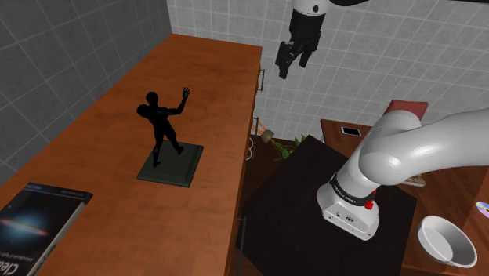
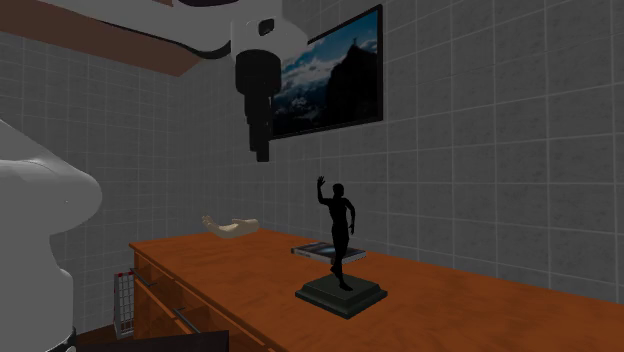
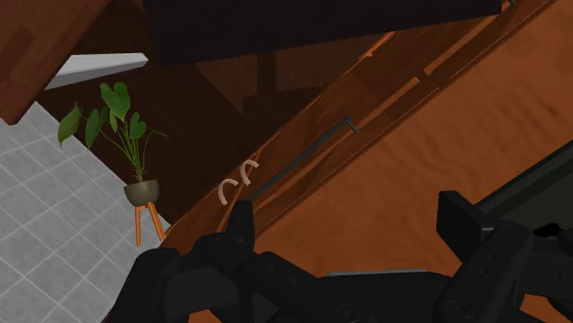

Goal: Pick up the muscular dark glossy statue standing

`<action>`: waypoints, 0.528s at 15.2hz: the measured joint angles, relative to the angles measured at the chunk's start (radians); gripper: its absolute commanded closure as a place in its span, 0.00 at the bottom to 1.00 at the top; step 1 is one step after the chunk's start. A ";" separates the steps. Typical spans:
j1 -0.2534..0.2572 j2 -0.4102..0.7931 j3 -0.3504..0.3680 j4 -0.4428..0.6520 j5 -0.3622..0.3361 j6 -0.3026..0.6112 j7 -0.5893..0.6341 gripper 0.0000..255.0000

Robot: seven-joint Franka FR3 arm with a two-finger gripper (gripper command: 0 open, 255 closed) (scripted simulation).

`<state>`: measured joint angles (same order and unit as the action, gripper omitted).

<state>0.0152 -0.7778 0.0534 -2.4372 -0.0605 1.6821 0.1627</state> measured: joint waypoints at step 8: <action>0.042 0.184 0.094 0.102 0.033 0.072 0.064 0.00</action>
<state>0.0571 -0.5935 0.1469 -2.3350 -0.0272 1.7544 0.2263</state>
